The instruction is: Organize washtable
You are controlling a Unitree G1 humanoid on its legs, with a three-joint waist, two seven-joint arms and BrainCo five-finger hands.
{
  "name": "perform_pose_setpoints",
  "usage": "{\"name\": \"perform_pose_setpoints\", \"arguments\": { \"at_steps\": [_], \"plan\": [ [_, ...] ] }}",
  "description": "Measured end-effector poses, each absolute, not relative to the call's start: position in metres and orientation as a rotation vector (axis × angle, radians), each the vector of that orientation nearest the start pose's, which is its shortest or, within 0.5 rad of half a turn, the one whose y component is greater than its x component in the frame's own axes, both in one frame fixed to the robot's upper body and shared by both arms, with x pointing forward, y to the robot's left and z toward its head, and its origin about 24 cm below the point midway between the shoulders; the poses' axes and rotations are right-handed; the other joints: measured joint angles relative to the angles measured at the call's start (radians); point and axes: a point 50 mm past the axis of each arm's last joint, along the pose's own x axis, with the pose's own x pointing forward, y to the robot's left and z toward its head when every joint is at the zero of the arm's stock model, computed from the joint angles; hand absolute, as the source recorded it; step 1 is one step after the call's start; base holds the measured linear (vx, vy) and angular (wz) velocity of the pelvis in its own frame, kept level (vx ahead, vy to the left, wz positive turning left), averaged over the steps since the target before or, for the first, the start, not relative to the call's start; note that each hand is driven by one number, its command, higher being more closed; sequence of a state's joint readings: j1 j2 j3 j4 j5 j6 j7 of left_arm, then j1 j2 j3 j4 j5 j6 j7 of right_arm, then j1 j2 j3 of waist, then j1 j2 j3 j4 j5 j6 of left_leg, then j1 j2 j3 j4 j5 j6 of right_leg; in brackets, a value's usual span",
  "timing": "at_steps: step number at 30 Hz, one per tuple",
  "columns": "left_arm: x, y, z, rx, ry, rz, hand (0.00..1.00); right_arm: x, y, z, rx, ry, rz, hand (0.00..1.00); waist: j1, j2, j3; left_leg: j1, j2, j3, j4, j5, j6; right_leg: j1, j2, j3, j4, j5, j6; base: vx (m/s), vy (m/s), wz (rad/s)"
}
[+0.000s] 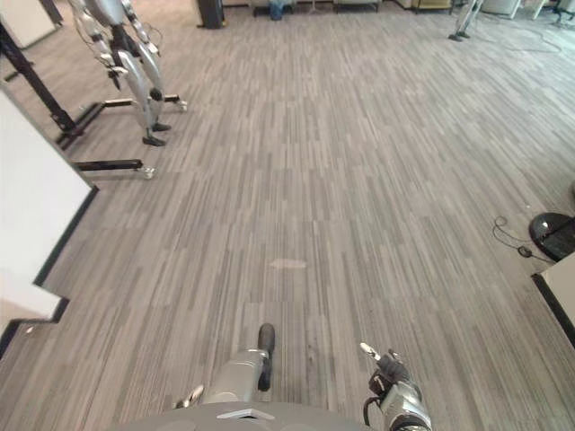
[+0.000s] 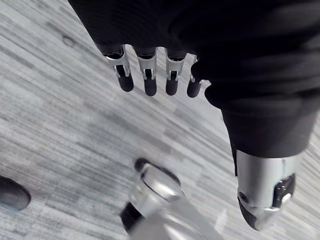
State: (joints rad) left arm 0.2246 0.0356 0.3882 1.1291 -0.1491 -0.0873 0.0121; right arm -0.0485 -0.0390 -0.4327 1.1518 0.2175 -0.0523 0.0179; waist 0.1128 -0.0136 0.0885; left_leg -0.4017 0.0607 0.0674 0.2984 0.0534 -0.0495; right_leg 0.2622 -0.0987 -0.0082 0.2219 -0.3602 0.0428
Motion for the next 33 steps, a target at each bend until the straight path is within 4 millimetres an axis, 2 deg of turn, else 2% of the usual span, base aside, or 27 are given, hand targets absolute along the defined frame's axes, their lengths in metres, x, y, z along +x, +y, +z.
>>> {"name": "perform_pose_setpoints", "arguments": {
  "at_steps": [1, 2, 3, 4, 5, 6, 7, 8, 9, 10, 12, 13, 15, 17, 18, 20, 21, 22, 23, 24, 25, 26, 28, 29, 31, 32, 33],
  "plan": [
    [0.012, 0.211, -0.171, -0.278, 1.210, 0.571, 0.00, 0.119, -0.204, -0.158, 0.409, 0.986, -0.492, 0.00, 0.000, -0.013, -0.003, 0.000, -0.014, 0.009, 0.031, 0.005, 0.014, -0.024, -0.020, 0.009, 0.074, 0.004, 0.007, 0.74, 0.115, -0.26],
    [0.009, 0.218, -0.170, -0.251, 1.221, 0.573, 0.00, 0.116, -0.198, -0.160, 0.425, 0.999, -0.486, 0.00, -0.012, -0.043, -0.003, 0.011, -0.052, 0.029, 0.088, -0.058, 0.056, -0.096, -0.055, 0.024, 0.283, 0.028, 0.040, 0.63, 0.138, 0.04],
    [0.011, 0.224, -0.170, -0.220, 1.229, 0.555, 0.00, 0.109, -0.195, -0.163, 0.431, 1.025, -0.490, 0.00, -0.025, -0.062, 0.013, 0.063, -0.087, 0.042, 0.113, -0.104, 0.088, -0.170, -0.090, 0.033, 0.519, 0.153, 0.049, 0.56, 0.120, 0.17],
    [0.019, 0.225, -0.169, -0.207, 1.215, 0.536, 0.00, 0.104, -0.195, -0.164, 0.432, 1.044, -0.492, 0.00, -0.027, -0.067, 0.022, 0.104, -0.101, 0.046, 0.111, -0.122, 0.104, -0.207, -0.104, 0.033, 0.633, 0.242, 0.053, 0.40, 0.081, 0.25],
    [0.030, 0.229, -0.168, -0.169, 1.195, 0.499, 0.00, 0.094, -0.195, -0.167, 0.431, 1.075, -0.497, 0.00, -0.032, -0.060, 0.028, 0.185, -0.117, 0.036, 0.091, -0.155, 0.121, -0.277, -0.113, 0.012, 0.802, 0.286, 0.035, 0.22, 0.037, 0.31],
    [0.049, 0.230, -0.164, -0.143, 1.141, 0.462, 0.00, 0.091, -0.201, -0.166, 0.410, 1.074, -0.497, 0.00, -0.055, -0.037, 0.032, 0.260, -0.120, 0.002, 0.048, -0.168, 0.134, -0.339, -0.083, -0.012, 0.888, 0.266, 0.016, 0.13, 0.025, 0.41],
    [0.055, 0.229, -0.163, -0.137, 1.122, 0.454, 0.00, 0.088, -0.203, -0.166, 0.407, 1.076, -0.499, 0.00, -0.066, -0.029, 0.032, 0.291, -0.120, -0.014, 0.023, -0.169, 0.136, -0.367, -0.068, -0.023, 0.899, 0.252, 0.014, -0.03, 0.020, 0.62],
    [0.082, 0.227, -0.157, -0.122, 1.038, 0.417, 0.00, 0.084, -0.205, -0.167, 0.411, 1.074, -0.509, 0.00, -0.075, -0.019, 0.037, 0.364, -0.118, -0.044, -0.043, -0.171, 0.139, -0.442, -0.042, -0.062, 0.880, 0.210, 0.011, -0.14, 0.015, 0.58],
    [0.101, 0.223, -0.153, -0.125, 0.979, 0.395, 0.00, 0.083, -0.208, -0.165, 0.416, 1.057, -0.524, 0.00, -0.076, -0.023, 0.045, 0.434, -0.116, -0.059, -0.094, -0.172, 0.140, -0.481, -0.037, -0.111, 0.782, 0.172, 0.002, -0.19, 0.005, 0.48],
    [0.111, 0.219, -0.150, -0.136, 0.947, 0.386, 0.00, 0.081, -0.208, -0.165, 0.423, 1.054, -0.531, 0.00, -0.077, -0.024, 0.045, 0.464, -0.114, -0.064, -0.111, -0.176, 0.140, -0.496, -0.036, -0.136, 0.718, 0.160, -0.001, -0.24, 0.012, 0.36],
    [0.127, 0.211, -0.146, -0.175, 0.890, 0.384, 0.00, 0.077, -0.211, -0.165, 0.440, 1.037, -0.562, 0.00, -0.082, -0.020, 0.045, 0.526, -0.100, -0.090, -0.138, -0.206, 0.132, -0.507, -0.024, -0.210, 0.443, 0.165, 0.003, -0.25, 0.040, 0.36],
    [0.133, 0.204, -0.144, -0.199, 0.860, 0.375, 0.00, 0.075, -0.209, -0.165, 0.442, 1.034, -0.561, 0.00, -0.084, -0.022, 0.044, 0.540, -0.095, -0.103, -0.132, -0.238, 0.121, -0.504, -0.016, -0.232, 0.241, 0.203, 0.003, -0.16, 0.031, 0.33],
    [0.131, 0.193, -0.146, -0.236, 0.864, 0.378, 0.00, 0.073, -0.210, -0.165, 0.435, 1.040, -0.562, 0.00, -0.082, -0.025, 0.041, 0.564, -0.096, -0.114, -0.106, -0.288, 0.098, -0.502, -0.007, -0.220, 0.088, 0.287, -0.014, 0.04, -0.071, 0.28],
    [0.118, 0.194, -0.150, -0.273, 0.898, 0.432, 0.00, 0.072, -0.208, -0.166, 0.433, 1.049, -0.553, 0.00, -0.076, -0.036, 0.033, 0.606, -0.080, -0.132, -0.052, -0.370, 0.053, -0.467, 0.007, -0.207, 0.084, 0.367, -0.060, 0.33, -0.271, 0.21],
    [0.112, 0.195, -0.153, -0.282, 0.916, 0.450, 0.00, 0.073, -0.209, -0.165, 0.427, 1.047, -0.550, 0.00, -0.074, -0.023, 0.027, 0.608, -0.062, -0.132, -0.020, -0.378, 0.040, -0.456, 0.023, -0.214, 0.096, 0.351, -0.070, 0.41, -0.349, 0.05],
    [0.092, 0.193, -0.158, -0.316, 0.957, 0.498, 0.00, 0.078, -0.204, -0.165, 0.407, 1.046, -0.504, 0.00, -0.073, 0.000, 0.010, 0.539, -0.019, -0.129, 0.213, -0.387, 0.003, -0.405, 0.071, -0.226, 0.074, 0.304, -0.086, 0.34, -0.316, -0.10],
    [0.085, 0.196, -0.159, -0.333, 0.966, 0.533, 0.00, 0.080, -0.210, -0.163, 0.373, 1.042, -0.489, 0.00, -0.066, 0.016, 0.004, 0.446, 0.008, -0.134, 0.403, -0.365, -0.060, -0.381, 0.103, -0.228, 0.051, 0.289, -0.096, 0.19, -0.226, -0.16],
    [0.083, 0.195, -0.160, -0.341, 0.972, 0.541, 0.00, 0.083, -0.211, -0.163, 0.366, 1.037, -0.481, 0.00, -0.063, 0.024, 0.002, 0.403, 0.023, -0.135, 0.492, -0.359, -0.086, -0.369, 0.118, -0.229, 0.040, 0.285, -0.100, 0.09, -0.175, -0.12],
    [0.082, 0.195, -0.160, -0.354, 0.974, 0.548, 0.00, 0.087, -0.212, -0.162, 0.364, 1.031, -0.481, 0.00, -0.060, 0.040, 0.008, 0.345, 0.047, -0.130, 0.599, -0.360, -0.089, -0.329, 0.134, -0.233, 0.019, 0.280, -0.102, -0.01, -0.123, -0.09],
    [0.083, 0.195, -0.160, -0.353, 0.973, 0.544, 0.00, 0.089, -0.211, -0.162, 0.367, 1.033, -0.479, 0.00, -0.059, 0.026, 0.020, 0.320, 0.060, -0.113, 0.604, -0.366, -0.079, -0.284, 0.135, -0.228, -0.006, 0.281, -0.102, -0.08, -0.088, -0.09],
    [0.084, 0.198, -0.160, -0.346, 0.967, 0.546, 0.00, 0.090, -0.209, -0.162, 0.369, 1.030, -0.477, 0.00, -0.057, 0.027, 0.019, 0.315, 0.067, -0.096, 0.574, -0.371, -0.069, -0.264, 0.131, -0.224, -0.019, 0.281, -0.101, -0.21, -0.050, -0.10],
    [0.084, 0.199, -0.160, -0.344, 0.966, 0.546, 0.00, 0.093, -0.207, -0.162, 0.374, 1.024, -0.472, 0.00, -0.057, 0.013, 0.023, 0.311, 0.072, -0.079, 0.477, -0.382, -0.052, -0.235, 0.124, -0.216, -0.044, 0.282, -0.099, -0.31, -0.011, -0.20],
    [0.083, 0.197, -0.160, -0.343, 0.974, 0.539, 0.00, 0.097, -0.206, -0.161, 0.378, 1.018, -0.470, 0.00, -0.054, 0.025, 0.014, 0.334, 0.077, -0.076, 0.206, -0.366, -0.043, -0.219, 0.120, -0.197, -0.072, 0.288, -0.085, -0.38, 0.054, -0.27],
    [0.082, 0.192, -0.162, -0.352, 0.992, 0.529, 0.00, 0.099, -0.209, -0.160, 0.372, 1.012, -0.472, 0.00, -0.051, 0.046, 0.006, 0.338, 0.086, -0.080, 0.079, -0.272, -0.045, -0.223, 0.126, -0.189, -0.073, 0.278, -0.068, -0.17, 0.141, -0.29],
    [0.082, 0.194, -0.163, -0.340, 1.008, 0.523, 0.00, 0.097, -0.205, -0.161, 0.381, 1.021, -0.470, 0.00, -0.050, 0.029, -0.013, 0.387, 0.052, -0.058, 0.001, -0.247, -0.030, -0.214, 0.093, -0.166, -0.077, 0.276, -0.049, 0.05, 0.130, -0.18],
    [0.079, 0.196, -0.165, -0.328, 1.028, 0.520, 0.00, 0.091, -0.202, -0.163, 0.393, 1.035, -0.478, 0.00, -0.054, 0.009, -0.028, 0.408, 0.030, -0.048, -0.052, -0.227, -0.019, -0.217, 0.072, -0.160, -0.085, 0.274, -0.037, 0.09, 0.089, -0.02],
    [0.080, 0.197, -0.165, -0.317, 1.030, 0.514, 0.00, 0.090, -0.201, -0.164, 0.398, 1.040, -0.482, 0.00, -0.055, 0.005, -0.033, 0.418, 0.021, -0.046, -0.075, -0.216, -0.015, -0.213, 0.065, -0.158, -0.092, 0.277, -0.031, 0.11, 0.118, -0.01]
  ]
}}
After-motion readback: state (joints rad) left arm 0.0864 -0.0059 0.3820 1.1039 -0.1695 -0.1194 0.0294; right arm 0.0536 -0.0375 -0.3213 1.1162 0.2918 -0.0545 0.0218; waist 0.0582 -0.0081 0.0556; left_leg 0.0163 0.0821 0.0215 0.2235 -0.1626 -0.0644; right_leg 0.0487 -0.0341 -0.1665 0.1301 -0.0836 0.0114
